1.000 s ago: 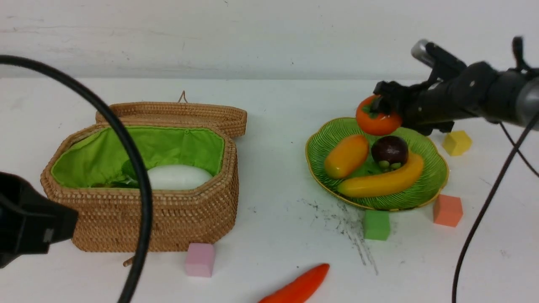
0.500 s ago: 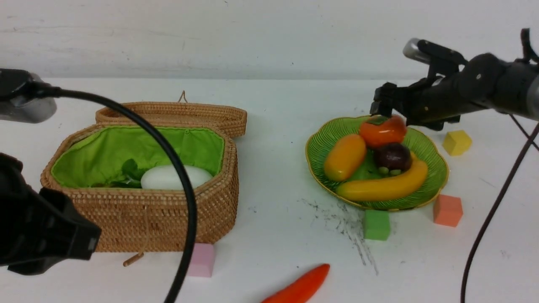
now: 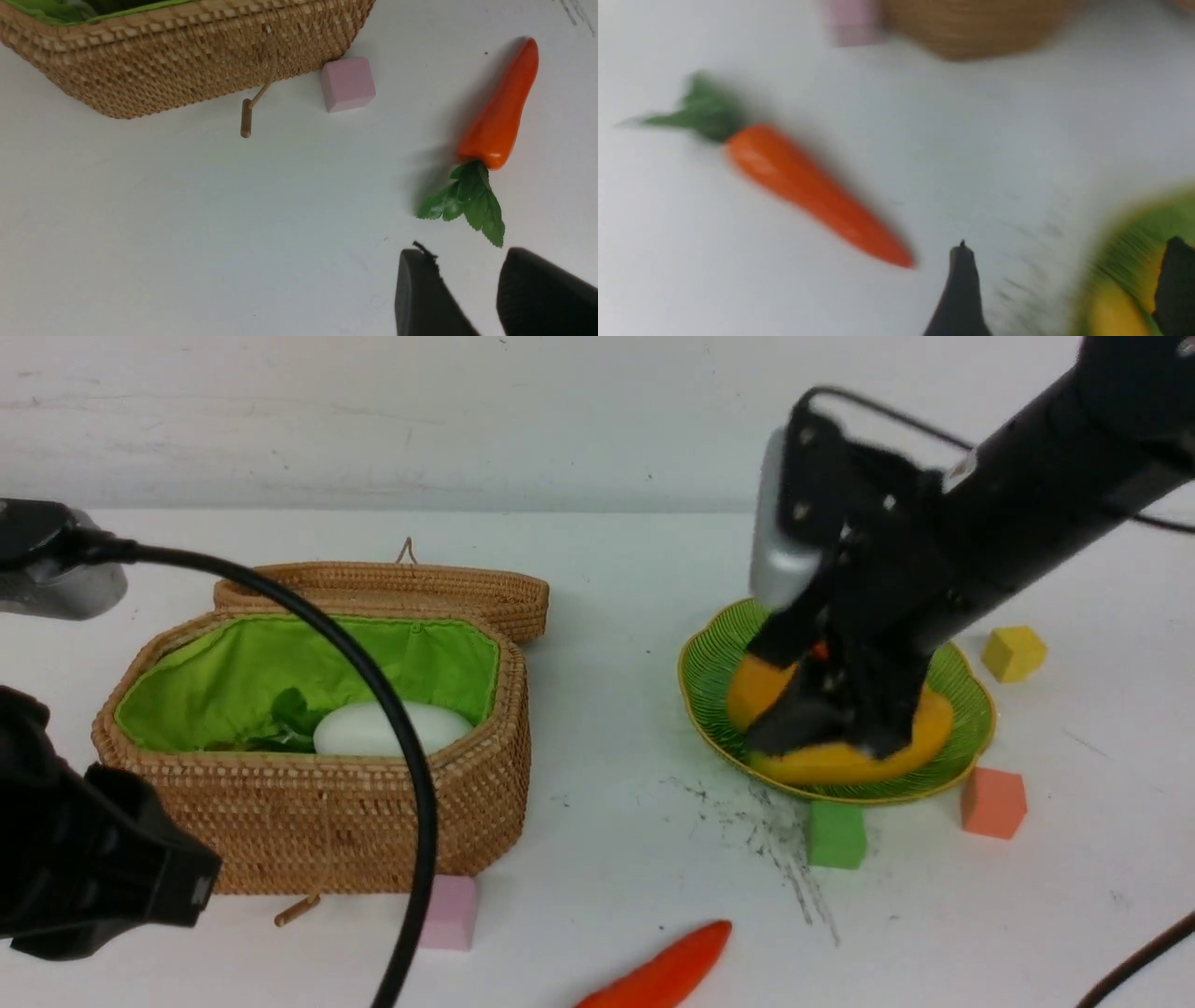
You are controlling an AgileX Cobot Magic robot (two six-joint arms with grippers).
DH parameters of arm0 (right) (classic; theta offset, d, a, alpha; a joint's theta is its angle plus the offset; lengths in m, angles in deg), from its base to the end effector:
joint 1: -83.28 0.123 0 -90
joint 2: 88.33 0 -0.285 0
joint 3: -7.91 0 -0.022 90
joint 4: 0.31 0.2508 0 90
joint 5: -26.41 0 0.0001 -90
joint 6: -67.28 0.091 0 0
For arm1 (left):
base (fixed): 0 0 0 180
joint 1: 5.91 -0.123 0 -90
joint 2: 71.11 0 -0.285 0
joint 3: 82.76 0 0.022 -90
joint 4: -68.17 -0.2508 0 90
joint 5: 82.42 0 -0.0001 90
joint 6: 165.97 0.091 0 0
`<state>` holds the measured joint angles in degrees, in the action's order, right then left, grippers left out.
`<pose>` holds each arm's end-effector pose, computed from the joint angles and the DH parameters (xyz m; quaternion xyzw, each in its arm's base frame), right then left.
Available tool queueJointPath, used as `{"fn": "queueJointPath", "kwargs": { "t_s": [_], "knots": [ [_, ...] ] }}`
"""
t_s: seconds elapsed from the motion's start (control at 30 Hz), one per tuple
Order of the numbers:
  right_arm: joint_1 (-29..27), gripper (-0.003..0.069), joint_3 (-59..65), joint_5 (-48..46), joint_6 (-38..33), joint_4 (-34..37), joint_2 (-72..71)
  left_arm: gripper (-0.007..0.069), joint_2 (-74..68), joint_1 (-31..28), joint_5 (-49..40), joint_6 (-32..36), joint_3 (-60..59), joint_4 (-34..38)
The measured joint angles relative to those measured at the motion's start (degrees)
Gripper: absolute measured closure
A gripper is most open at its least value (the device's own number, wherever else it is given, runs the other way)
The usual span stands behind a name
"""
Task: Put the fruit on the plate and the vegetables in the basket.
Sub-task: Use the right arm to grab a carrot and put it into the left basket
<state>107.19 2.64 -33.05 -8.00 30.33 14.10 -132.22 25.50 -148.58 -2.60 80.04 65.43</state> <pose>0.3041 0.1785 0.3192 -0.6639 0.6772 0.1406 0.2845 0.1354 -0.0780 0.3709 0.1250 0.9438 -0.1024 0.2883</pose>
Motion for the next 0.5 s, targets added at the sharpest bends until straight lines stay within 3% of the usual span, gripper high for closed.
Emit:
{"fn": "queueJointPath", "kwargs": {
  "t_s": [0.23,0.5],
  "knots": [
    [8.6,0.0133,8.2,9.1,-10.2,-1.5,8.1,0.0386,0.0,0.0,-0.7,0.0,0.0,-0.2],
    [14.9,0.0177,8.4,13.1,-11.0,-2.8,18.4,0.0386,0.0,0.0,-0.7,0.0,0.0,-0.2]
  ]
}}
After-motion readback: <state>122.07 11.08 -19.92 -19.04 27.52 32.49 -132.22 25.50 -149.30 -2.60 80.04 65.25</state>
